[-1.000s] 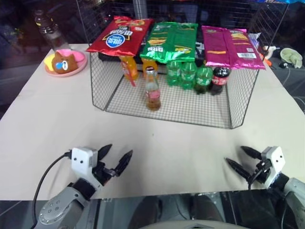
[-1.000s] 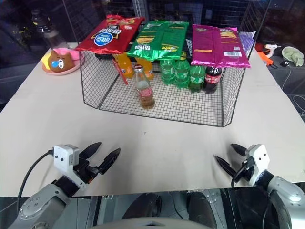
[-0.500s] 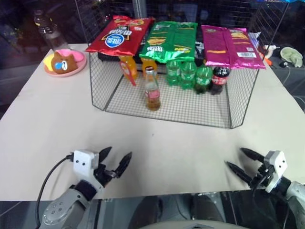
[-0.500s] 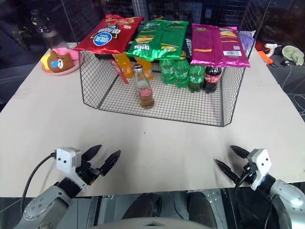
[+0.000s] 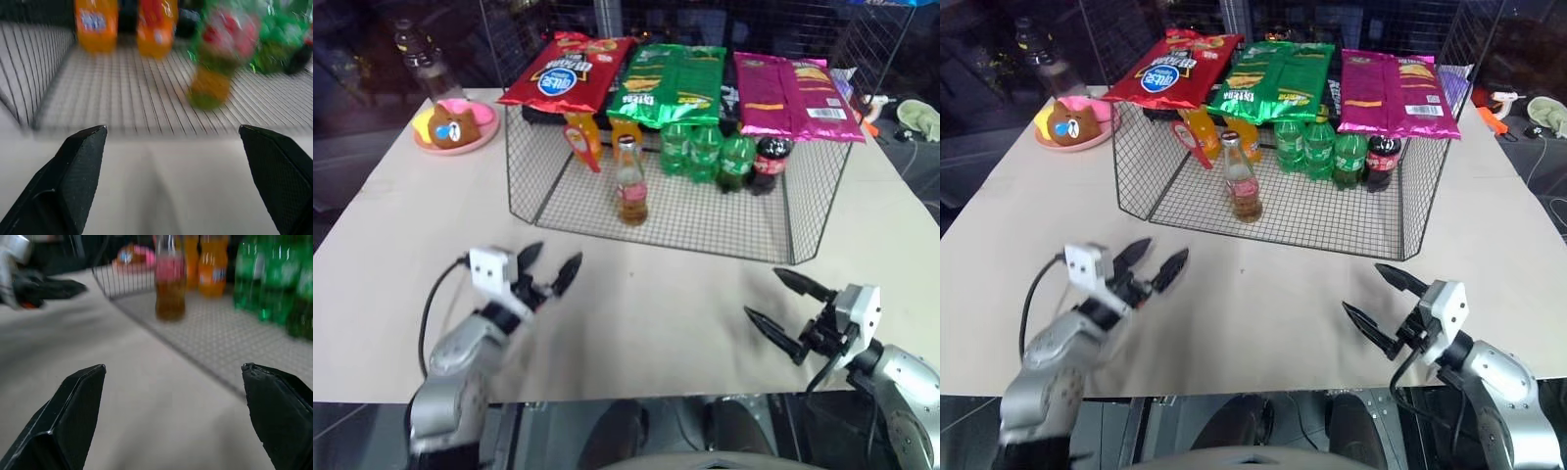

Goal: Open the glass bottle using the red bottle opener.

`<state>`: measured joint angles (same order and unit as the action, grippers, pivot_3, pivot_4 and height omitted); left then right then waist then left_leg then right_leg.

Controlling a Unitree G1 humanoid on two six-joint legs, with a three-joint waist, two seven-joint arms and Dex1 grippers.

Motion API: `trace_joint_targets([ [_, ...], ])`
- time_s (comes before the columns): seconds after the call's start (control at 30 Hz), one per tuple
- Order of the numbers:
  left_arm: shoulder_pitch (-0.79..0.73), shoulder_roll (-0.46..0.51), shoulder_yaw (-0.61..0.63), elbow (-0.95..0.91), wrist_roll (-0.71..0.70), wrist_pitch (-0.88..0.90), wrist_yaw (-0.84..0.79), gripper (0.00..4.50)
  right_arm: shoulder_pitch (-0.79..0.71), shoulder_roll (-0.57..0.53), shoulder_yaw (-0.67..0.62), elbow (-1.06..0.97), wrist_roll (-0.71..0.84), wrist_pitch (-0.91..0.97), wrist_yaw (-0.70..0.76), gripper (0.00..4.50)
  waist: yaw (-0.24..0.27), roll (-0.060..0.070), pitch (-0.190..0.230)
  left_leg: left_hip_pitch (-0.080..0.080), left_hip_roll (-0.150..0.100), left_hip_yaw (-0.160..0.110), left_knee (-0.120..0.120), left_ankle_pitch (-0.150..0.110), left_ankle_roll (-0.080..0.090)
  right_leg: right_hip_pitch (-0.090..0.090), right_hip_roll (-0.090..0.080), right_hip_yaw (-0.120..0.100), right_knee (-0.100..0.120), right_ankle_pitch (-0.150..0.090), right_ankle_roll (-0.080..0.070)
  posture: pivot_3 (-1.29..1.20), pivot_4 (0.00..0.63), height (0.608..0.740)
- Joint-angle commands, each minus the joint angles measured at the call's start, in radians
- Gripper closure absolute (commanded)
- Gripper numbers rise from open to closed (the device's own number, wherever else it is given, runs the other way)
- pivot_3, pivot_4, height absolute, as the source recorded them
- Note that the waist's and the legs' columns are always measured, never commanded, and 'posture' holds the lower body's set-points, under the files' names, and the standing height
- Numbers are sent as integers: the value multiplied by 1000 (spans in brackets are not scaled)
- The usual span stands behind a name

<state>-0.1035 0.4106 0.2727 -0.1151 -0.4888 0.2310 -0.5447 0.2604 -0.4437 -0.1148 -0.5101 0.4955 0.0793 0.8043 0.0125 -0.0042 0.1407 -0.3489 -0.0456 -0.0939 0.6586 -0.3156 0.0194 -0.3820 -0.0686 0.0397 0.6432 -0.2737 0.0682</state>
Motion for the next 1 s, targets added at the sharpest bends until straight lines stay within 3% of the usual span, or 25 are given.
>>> trace_joint_targets([
  [0.03,-151,22,5,143,18,-63,-43,30,-26,10,25,-97,11,13,-47,0,-1,0,0,0,0,0,1,0,0,0,0,0,0,0,0,0,150,740],
  [0.17,-329,21,-46,310,40,-105,-134,30,-61,20,51,-131,1,22,-89,0,-2,-1,0,-4,-1,-1,4,0,0,-2,0,-1,0,0,0,0,150,740],
  [0.27,-454,8,-58,439,53,-137,-164,30,-83,25,62,-133,-1,30,-112,0,-4,-1,0,-17,-3,-4,11,0,0,-14,0,-3,5,0,0,0,150,740],
  [0.53,-681,-41,-56,693,87,-223,-155,30,-91,38,77,-127,-32,18,-162,0,-10,-2,1,-19,-4,-4,15,0,0,-15,0,-4,11,0,0,0,150,740],
  [1.0,-686,-62,-42,761,126,-320,-117,30,-88,43,81,-117,-56,3,-184,0,-26,-3,1,-19,-4,-4,22,0,0,-15,0,-3,18,0,1,0,150,740],
])
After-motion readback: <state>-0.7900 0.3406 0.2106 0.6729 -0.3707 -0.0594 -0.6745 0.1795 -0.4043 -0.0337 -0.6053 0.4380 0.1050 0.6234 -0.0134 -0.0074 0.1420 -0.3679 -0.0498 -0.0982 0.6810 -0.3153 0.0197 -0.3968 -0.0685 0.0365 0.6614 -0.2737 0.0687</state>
